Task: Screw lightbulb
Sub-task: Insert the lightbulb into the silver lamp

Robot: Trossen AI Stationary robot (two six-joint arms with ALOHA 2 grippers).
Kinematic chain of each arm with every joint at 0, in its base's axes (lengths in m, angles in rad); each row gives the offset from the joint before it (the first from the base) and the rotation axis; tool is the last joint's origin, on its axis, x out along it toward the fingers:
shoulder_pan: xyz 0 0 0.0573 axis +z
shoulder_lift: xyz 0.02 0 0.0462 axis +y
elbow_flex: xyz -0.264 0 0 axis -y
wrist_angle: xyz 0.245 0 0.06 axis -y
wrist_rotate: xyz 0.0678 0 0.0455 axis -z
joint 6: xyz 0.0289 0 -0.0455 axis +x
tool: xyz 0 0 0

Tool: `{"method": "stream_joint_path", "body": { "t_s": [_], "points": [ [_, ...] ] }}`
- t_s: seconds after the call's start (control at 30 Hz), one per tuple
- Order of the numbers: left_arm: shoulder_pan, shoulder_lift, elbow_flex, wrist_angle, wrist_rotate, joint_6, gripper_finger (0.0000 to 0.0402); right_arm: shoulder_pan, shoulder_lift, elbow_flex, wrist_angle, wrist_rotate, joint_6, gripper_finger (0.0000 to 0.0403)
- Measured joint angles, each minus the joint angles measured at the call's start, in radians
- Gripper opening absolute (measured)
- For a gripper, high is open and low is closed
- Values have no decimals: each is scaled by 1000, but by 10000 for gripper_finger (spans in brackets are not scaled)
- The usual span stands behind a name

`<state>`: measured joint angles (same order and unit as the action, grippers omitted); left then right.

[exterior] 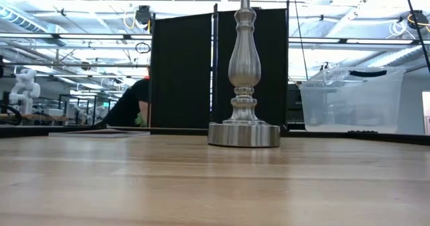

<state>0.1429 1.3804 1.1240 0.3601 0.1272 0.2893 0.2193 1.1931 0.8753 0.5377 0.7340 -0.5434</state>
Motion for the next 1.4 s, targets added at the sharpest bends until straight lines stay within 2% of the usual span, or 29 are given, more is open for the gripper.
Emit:
{"method": "stream_joint_path", "body": {
  "t_s": [0.33,0.97,1.13,1.4],
  "points": [
    [7,2,0,-25,-34,-2,2,5,2,0,2,-41,9,0],
    [19,2,0,-48,-18,-19,2,14,0,1,-35,4,43,0],
    [19,1,0,-66,-14,-19,2,13,0,1,-41,82,39,0],
    [17,1,0,-105,-37,-19,2,-16,-1,3,45,79,-31,0]
  ]
}}
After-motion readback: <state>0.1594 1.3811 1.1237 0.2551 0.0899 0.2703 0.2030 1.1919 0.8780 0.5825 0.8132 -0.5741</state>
